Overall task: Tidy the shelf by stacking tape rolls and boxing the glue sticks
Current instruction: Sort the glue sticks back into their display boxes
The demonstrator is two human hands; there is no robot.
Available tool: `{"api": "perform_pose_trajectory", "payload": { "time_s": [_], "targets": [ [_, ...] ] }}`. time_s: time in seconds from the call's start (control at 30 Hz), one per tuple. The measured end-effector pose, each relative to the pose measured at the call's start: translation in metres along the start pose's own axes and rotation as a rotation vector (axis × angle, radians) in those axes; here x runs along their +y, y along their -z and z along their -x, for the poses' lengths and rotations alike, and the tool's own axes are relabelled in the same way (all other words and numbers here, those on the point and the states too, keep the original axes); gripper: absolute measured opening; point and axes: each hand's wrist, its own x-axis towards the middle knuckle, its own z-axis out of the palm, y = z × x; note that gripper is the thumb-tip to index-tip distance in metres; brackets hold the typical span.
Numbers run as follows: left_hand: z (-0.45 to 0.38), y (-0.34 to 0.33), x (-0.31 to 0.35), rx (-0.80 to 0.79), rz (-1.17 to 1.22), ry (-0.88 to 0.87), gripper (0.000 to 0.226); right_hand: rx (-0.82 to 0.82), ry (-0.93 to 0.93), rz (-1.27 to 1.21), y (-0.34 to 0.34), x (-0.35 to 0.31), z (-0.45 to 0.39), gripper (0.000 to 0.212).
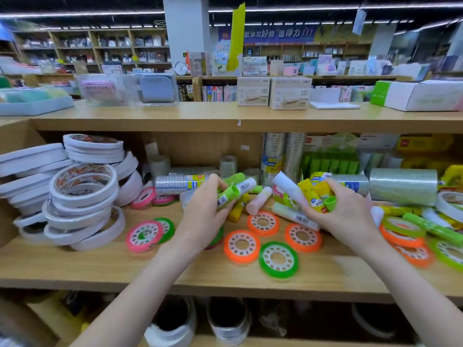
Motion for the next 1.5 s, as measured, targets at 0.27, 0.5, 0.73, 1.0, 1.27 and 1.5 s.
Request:
{"api": "perform_pose_trajectory", "payload": {
  "time_s": [0.27,0.5,0.73,1.0,1.27,1.5],
  "targets": [
    [0.004,-0.018,0.005,0.011,0.048,-0.037,0.025,0.002,-0.103,-0.092,0.024,0.026,0.010,0.030],
    [-0.013,-0.038,0.051,0.050,0.176,-0.090,0.025,0.057,-0.121,-0.073,0.054,0.063,0.010,0.031],
    [-0.042,-0.095,0.112,0.013,0.139,-0.165,0.030,0.223,-0.169,0.140,0.130,0.149,-0.005,0.030],
    [-0.073,-0.156,0.172,0.027,0.141,-0.174,0.024,0.042,-0.137,0.548,0.142,0.231,-0.061,0.032],
    [-0.083,-0.183,0.185,0.000,0.157,-0.152,0.020,-0.010,0.106,0.497,0.126,0.243,-0.082,0.041],
    [-0.086,-0.185,0.183,-0.002,0.152,-0.149,0.020,-0.285,-0.005,0.541,0.121,0.247,-0.087,0.065]
  ]
}}
